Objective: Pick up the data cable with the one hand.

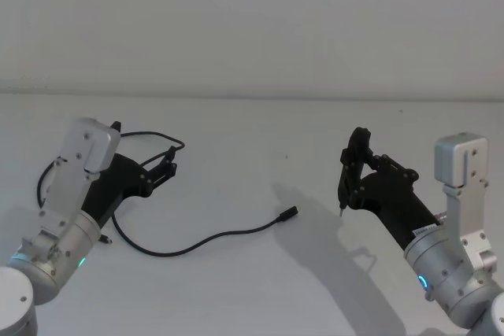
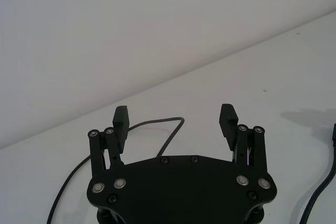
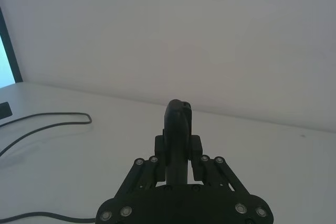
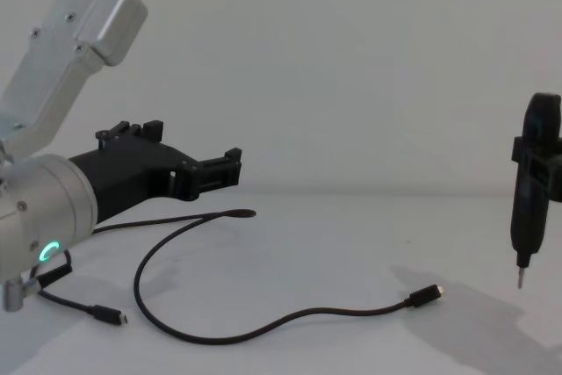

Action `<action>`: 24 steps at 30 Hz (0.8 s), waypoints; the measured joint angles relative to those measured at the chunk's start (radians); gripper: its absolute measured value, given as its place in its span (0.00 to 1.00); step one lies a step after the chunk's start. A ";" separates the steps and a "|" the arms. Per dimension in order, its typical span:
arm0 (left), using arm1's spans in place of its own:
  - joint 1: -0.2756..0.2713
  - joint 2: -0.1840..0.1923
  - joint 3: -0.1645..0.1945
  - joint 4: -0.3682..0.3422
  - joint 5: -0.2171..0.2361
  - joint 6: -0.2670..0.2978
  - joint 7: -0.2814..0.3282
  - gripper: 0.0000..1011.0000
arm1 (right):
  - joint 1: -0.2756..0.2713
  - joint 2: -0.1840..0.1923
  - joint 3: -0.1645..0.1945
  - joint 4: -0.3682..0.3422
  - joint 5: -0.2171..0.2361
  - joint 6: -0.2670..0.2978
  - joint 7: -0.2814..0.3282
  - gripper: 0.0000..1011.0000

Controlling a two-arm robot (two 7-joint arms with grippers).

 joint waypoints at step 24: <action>0.000 0.000 0.000 0.000 0.000 0.000 0.000 0.99 | 0.000 0.000 0.000 0.000 0.000 0.000 0.000 0.27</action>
